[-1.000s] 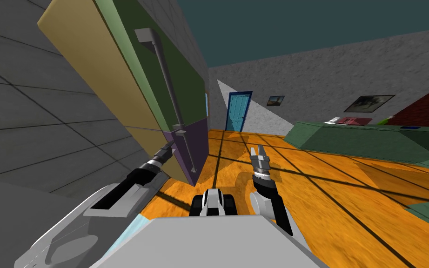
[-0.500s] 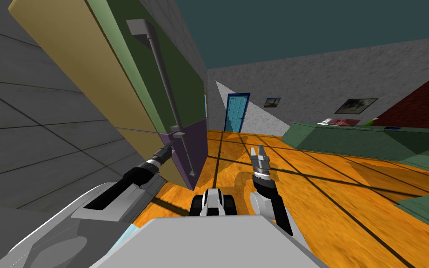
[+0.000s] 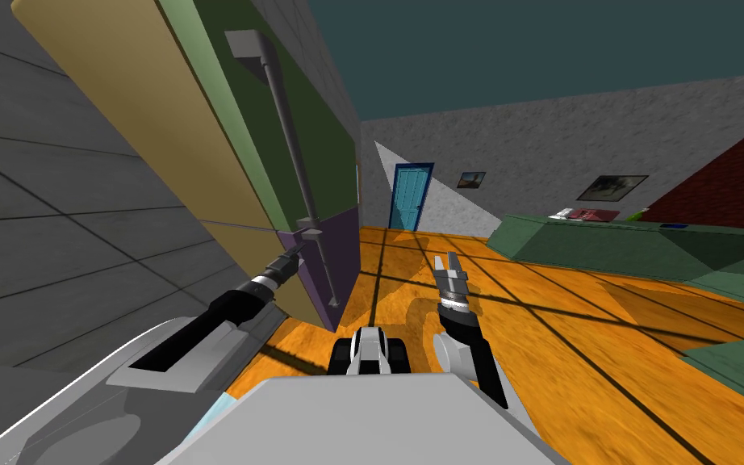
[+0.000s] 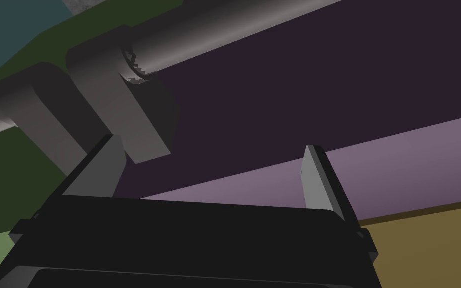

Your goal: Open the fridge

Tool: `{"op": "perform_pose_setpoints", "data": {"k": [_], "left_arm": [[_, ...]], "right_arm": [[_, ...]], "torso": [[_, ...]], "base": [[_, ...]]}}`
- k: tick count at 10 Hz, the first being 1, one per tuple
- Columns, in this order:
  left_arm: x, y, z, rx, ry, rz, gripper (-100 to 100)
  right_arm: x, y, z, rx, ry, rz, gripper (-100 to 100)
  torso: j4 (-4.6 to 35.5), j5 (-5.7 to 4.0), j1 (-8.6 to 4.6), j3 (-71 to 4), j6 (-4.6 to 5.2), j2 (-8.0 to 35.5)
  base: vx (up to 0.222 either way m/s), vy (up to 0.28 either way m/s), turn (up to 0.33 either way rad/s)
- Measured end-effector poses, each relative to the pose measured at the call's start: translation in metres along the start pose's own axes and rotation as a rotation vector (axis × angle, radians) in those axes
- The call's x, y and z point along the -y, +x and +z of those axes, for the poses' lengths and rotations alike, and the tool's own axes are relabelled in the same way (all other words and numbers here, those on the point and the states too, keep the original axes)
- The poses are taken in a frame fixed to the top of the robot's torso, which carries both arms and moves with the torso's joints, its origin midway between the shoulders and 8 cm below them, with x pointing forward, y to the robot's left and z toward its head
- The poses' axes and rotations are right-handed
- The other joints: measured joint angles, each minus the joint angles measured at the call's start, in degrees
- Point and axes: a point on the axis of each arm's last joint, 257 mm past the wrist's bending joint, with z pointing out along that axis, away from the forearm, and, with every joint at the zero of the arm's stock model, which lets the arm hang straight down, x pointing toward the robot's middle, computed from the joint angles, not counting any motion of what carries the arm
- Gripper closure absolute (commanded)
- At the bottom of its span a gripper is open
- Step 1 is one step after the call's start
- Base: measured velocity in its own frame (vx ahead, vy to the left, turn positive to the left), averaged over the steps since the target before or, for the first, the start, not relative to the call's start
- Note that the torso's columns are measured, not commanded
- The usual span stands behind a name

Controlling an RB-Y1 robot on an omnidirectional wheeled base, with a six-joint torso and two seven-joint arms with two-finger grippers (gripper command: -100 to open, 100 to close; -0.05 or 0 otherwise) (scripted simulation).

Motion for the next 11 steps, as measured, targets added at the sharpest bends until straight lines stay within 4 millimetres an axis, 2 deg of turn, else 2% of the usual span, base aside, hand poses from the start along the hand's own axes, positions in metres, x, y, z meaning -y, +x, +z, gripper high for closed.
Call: {"op": "perform_pose_setpoints", "data": {"k": [3, 6, 7, 8, 9, 11], "left_arm": [[0.010, 0.002, -0.005, 0.001, 0.013, 0.007, -100], [0.010, 0.004, 0.000, -0.005, 0.017, 0.005, -100], [0.008, 0.004, 0.000, -0.005, 0.008, 0.002, -100], [0.006, 0.004, -0.001, -0.005, 0.003, 0.001, 100], [0.002, 0.004, -0.001, -0.006, -0.008, -0.001, 100], [-0.006, -0.015, 0.001, 0.038, -0.027, 0.003, 100]], "right_arm": [[0.000, 0.000, 0.000, 0.000, 0.000, 0.000, 0], [0.000, 0.000, 0.000, 0.000, 0.000, 0.000, 0], [0.000, 0.000, 0.000, 0.000, 0.000, 0.000, 0], [0.000, 0.000, 0.000, 0.000, 0.000, 0.000, 0], [0.000, 0.000, 0.000, 0.000, 0.000, 0.000, 0], [0.000, 0.000, 0.000, 0.000, 0.000, 0.001, 0]], "torso": [[0.0, 0.01, -0.18, 0.1, 0.06, 0.1], [0.0, -0.08, -0.21, -0.1, 0.18, -0.1], [-0.2, 0.16, -0.10, 0.1, -0.08, 0.1], [-0.4, 0.40, 0.13, 0.3, -0.24, 0.2], [-0.3, 0.45, 0.26, 0.4, -0.32, 0.4], [-0.4, 0.36, -0.35, 0.6, -0.57, 0.5]], "base": [[0.012, 0.006, -0.005], [-0.012, 0.004, 0.004], [-0.025, 0.007, 0.039], [-0.023, -0.001, 0.032], [0.014, -0.175, 0.026], [0.064, -0.305, 0.036]]}}
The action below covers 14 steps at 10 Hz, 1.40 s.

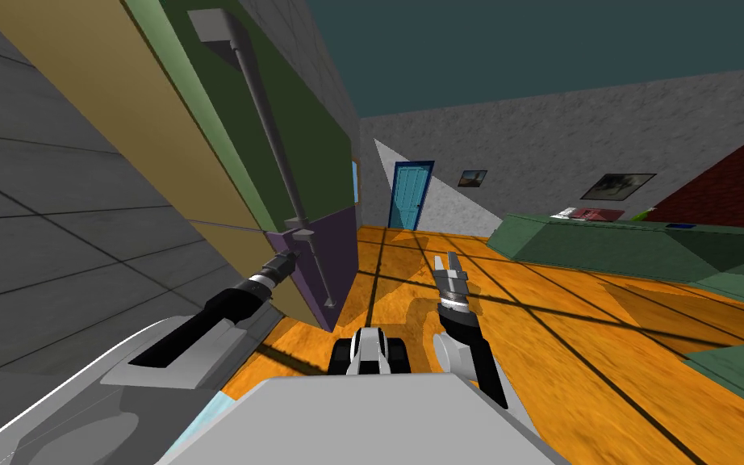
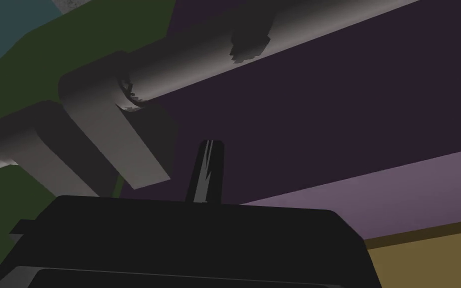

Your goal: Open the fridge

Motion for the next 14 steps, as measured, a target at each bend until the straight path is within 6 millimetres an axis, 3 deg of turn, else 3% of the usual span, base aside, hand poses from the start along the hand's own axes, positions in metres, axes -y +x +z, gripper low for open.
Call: {"op": "perform_pose_setpoints", "data": {"k": [3, 14], "left_arm": [[-0.006, -0.017, 0.002, 0.046, -0.019, 0.000, 100], [-0.041, -0.101, 0.000, 0.264, -0.104, -0.007, 100]], "right_arm": [[0.000, 0.000, 0.000, 0.000, 0.000, 0.000, 0], [0.000, 0.000, 0.000, 0.000, 0.000, 0.000, 0]], "torso": [[0.1, 0.34, 1.09, 0.3, -0.07, 0.5], [0.0, 0.30, 0.87, 0.1, -0.06, 0.2]], "base": [[0.014, -0.282, 0.018], [0.024, -0.264, 0.025]]}}
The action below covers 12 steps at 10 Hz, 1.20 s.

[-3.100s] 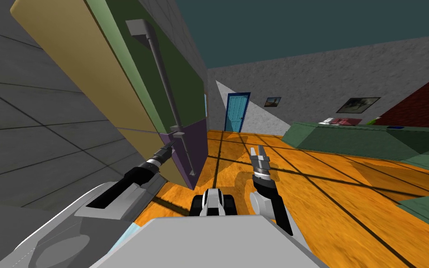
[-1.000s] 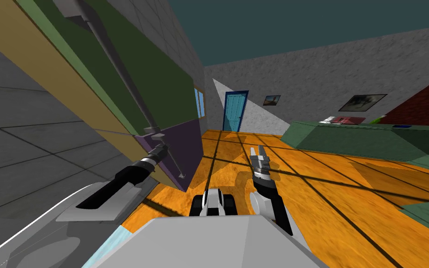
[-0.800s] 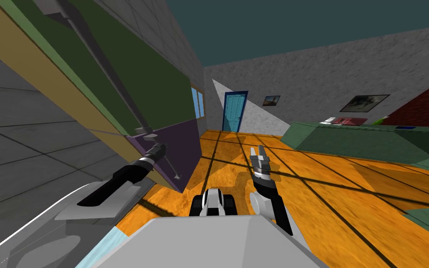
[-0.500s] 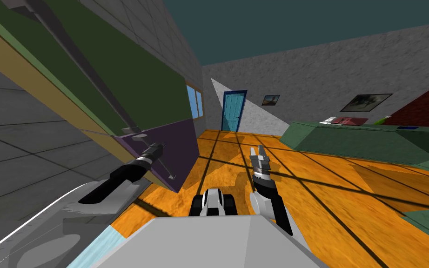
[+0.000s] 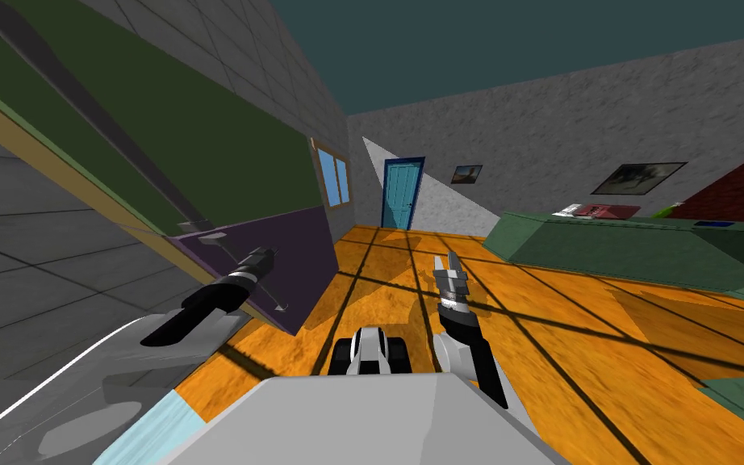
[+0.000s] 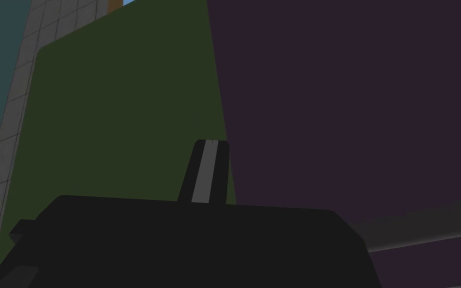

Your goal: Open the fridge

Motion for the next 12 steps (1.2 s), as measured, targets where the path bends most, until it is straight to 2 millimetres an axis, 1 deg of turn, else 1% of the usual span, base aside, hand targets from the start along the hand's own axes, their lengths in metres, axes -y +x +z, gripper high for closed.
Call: {"op": "perform_pose_setpoints", "data": {"k": [1, 2, 3, 5, 6, 9, 10, 12], "left_arm": [[-0.001, -0.001, 0.000, 0.003, -0.002, -0.001, -100], [-0.004, -0.006, 0.001, 0.008, -0.015, 0.009, -100], [-0.007, -0.009, 0.000, 0.014, -0.028, 0.016, -100], [-0.008, -0.015, -0.001, 0.022, -0.042, 0.032, -100], [-0.009, -0.018, -0.003, 0.026, -0.050, 0.043, -100], [-0.012, -0.028, -0.004, 0.043, -0.084, 0.075, -100], [-0.017, -0.035, -0.005, 0.053, -0.104, 0.088, -100], [-0.020, -0.044, -0.008, 0.067, -0.132, 0.112, -100]], "right_arm": [[0.000, 0.000, 0.000, 0.000, 0.000, 0.000, 0], [0.000, 0.000, 0.000, 0.000, 0.000, -0.001, 0], [0.000, 0.000, 0.000, 0.000, 0.000, -0.001, 0], [0.000, 0.000, 0.000, 0.000, 0.000, -0.001, 0], [0.000, 0.000, 0.000, 0.000, 0.000, -0.001, 0], [0.000, 0.000, 0.000, 0.000, 0.000, -0.001, 0], [0.000, 0.000, 0.000, 0.000, 0.000, -0.001, 0], [0.000, 0.000, 0.000, 0.000, 0.000, -0.001, 0]], "torso": [[0.0, 0.07, 0.37, 0.0, 0.00, 0.1], [0.0, 0.20, 0.73, 0.1, -0.03, 0.1], [0.0, 0.20, 0.66, 0.0, 0.00, 0.0], [0.0, -0.01, 0.01, 0.0, 0.00, 0.0], [0.0, -0.05, -0.11, 0.0, 0.00, 0.0], [0.0, -0.06, -0.17, 0.1, 0.00, 0.1], [0.0, -0.02, -0.01, 0.1, 0.00, 0.1], [0.0, -0.04, -0.09, 0.0, 0.00, 0.0]], "base": [[0.018, 0.039, 0.070], [0.038, 0.129, 0.048], [0.054, 0.161, 0.026], [0.056, 0.170, 0.046], [0.063, 0.160, 0.052], [0.036, 0.139, 0.036], [0.042, 0.137, 0.048], [0.063, 0.129, 0.044]]}}
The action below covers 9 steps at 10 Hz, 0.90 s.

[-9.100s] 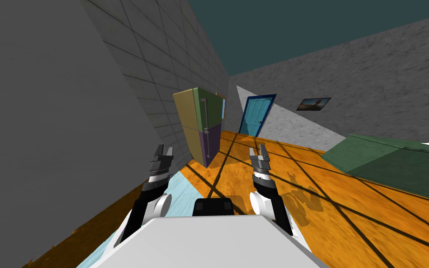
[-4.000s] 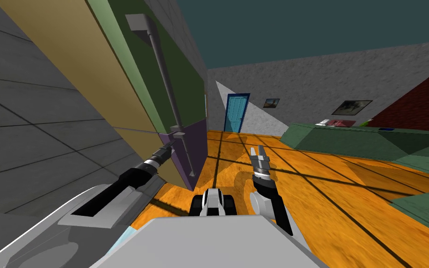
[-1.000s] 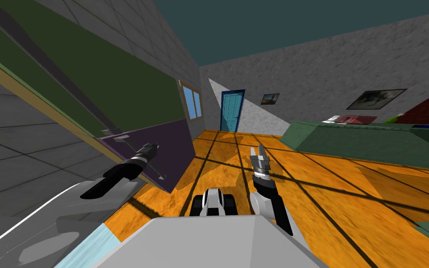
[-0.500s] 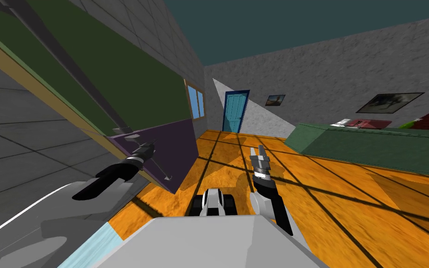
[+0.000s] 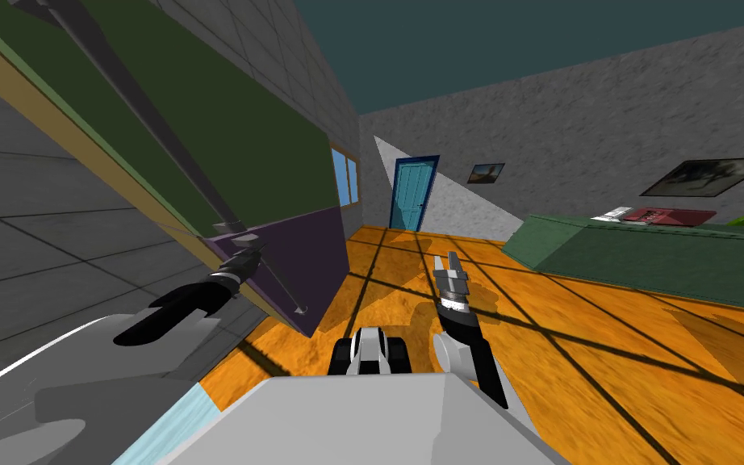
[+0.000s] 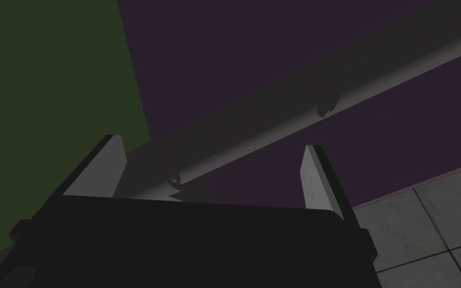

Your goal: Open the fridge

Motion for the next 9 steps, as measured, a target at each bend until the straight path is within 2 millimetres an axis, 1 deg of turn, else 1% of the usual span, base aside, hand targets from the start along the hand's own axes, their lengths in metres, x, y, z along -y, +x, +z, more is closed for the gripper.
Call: {"op": "perform_pose_setpoints", "data": {"k": [1, 3, 6, 7, 8, 9], "left_arm": [[0.002, -0.002, -0.002, 0.002, -0.005, 0.014, -100], [0.014, -0.002, -0.011, 0.000, 0.010, 0.034, -100], [0.039, 0.005, -0.022, -0.016, 0.059, 0.046, -100], [0.045, 0.007, -0.026, -0.022, 0.072, 0.048, -100], [0.046, 0.008, -0.026, -0.022, 0.073, 0.048, -100], [0.046, 0.008, -0.026, -0.022, 0.073, 0.048, 100]], "right_arm": [[0.000, 0.000, 0.000, 0.000, 0.000, 0.000, 0], [0.000, 0.000, 0.000, 0.000, 0.000, 0.000, 0], [0.000, 0.000, 0.000, 0.000, 0.000, 0.000, 0], [0.000, 0.000, 0.000, 0.000, 0.000, 0.000, 0], [0.000, 0.000, 0.000, 0.000, 0.000, 0.000, 0], [0.000, 0.000, 0.000, 0.000, 0.000, 0.000, 0]], "torso": [[0.0, 0.01, 0.14, -0.1, -0.03, -0.1], [0.0, 0.00, -0.03, 0.1, -0.01, 0.1], [0.0, -0.01, -0.05, 0.0, 0.01, 0.1], [0.0, -0.03, -0.07, 0.0, 0.04, 0.0], [0.0, -0.01, -0.04, 0.0, 0.02, 0.0], [0.0, 0.01, 0.00, 0.0, 0.01, 0.0]], "base": [[0.065, 0.143, 0.044], [0.016, 0.068, 0.014], [0.003, 0.019, 0.010], [0.000, 0.000, 0.000], [0.000, 0.000, 0.000], [-0.004, -0.001, 0.019]]}}
